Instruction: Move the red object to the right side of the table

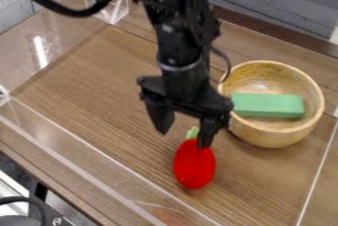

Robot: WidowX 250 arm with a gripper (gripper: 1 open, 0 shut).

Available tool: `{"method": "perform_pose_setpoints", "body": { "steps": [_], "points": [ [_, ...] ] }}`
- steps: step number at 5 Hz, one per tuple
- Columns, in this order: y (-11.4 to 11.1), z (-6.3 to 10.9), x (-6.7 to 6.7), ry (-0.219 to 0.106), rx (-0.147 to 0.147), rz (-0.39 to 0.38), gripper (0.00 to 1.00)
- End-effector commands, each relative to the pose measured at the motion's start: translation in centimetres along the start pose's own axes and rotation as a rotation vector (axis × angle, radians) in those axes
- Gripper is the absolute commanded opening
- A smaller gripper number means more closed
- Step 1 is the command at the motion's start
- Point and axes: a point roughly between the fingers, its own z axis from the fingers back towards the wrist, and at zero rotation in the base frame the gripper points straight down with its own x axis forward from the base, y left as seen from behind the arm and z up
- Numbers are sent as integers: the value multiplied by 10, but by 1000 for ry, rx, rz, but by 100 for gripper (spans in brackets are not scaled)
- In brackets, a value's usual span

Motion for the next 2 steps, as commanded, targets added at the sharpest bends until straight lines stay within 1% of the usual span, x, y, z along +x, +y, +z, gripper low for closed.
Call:
{"method": "perform_pose_setpoints", "body": {
  "steps": [1, 2],
  "points": [
    [-7, 30, 13, -77, 0, -23, 100],
    [-3, 45, 18, -80, 9, -24, 100]
  ]
}}
